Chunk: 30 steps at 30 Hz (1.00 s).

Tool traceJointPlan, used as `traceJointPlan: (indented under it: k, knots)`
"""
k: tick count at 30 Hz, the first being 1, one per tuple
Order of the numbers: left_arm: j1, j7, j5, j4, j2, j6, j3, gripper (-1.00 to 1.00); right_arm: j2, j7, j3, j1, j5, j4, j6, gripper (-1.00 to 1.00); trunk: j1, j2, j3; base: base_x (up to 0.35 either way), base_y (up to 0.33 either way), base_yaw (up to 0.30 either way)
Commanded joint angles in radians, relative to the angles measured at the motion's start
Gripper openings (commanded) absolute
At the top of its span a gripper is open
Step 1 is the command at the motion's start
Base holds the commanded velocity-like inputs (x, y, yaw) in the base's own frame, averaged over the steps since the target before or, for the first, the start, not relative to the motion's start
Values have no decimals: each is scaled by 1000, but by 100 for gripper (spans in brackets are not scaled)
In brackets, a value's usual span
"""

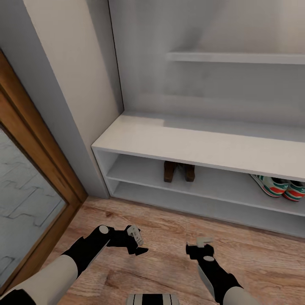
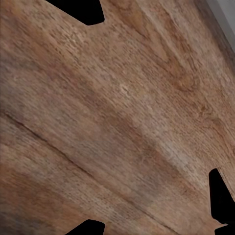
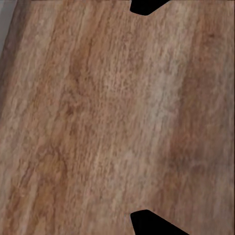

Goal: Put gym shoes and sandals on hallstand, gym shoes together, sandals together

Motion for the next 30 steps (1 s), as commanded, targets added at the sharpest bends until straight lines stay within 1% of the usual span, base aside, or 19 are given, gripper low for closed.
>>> traceJointPlan:
  k: [1,4,11,14,17,26,27,28,30]
  knots:
    - [0,-2,-1,-2,0,7,-2,100,0,-5,3,0,6,31,3,100,0,0,-1,0,0,0]
    - [0,-2,-1,-2,1,7,-2,100,-2,-5,2,0,3,65,3,100,0,0,-1,0,0,0]
    - [0,-2,-1,-2,-1,7,-3,100,-6,-5,-1,0,-1,92,3,100,0,0,-1,0,0,0]
    - [0,-2,-1,-2,-1,7,-3,100,-5,-5,-1,0,-2,146,3,100,0,0,-1,0,0,0]
    - [0,-2,-1,-2,-1,7,-3,100,-4,-5,0,0,-2,172,3,100,0,0,-1,0,0,0]
    - [0,-2,-1,-2,-2,7,-3,100,-5,3,-2,0,-4,206,-6,100,0,0,-1,0,0,0]
    - [0,-2,-1,-2,-2,7,-3,100,-5,15,-2,0,-5,207,-15,100,0,0,-1,0,0,0]
    - [0,-2,-1,-2,-2,7,-4,100,-5,57,-3,0,-5,208,-25,100,0,0,-1,0,0,0]
    - [0,-2,-1,-2,-2,7,-4,100,-5,115,-3,0,-9,209,-32,100,0,0,-1,0,0,0]
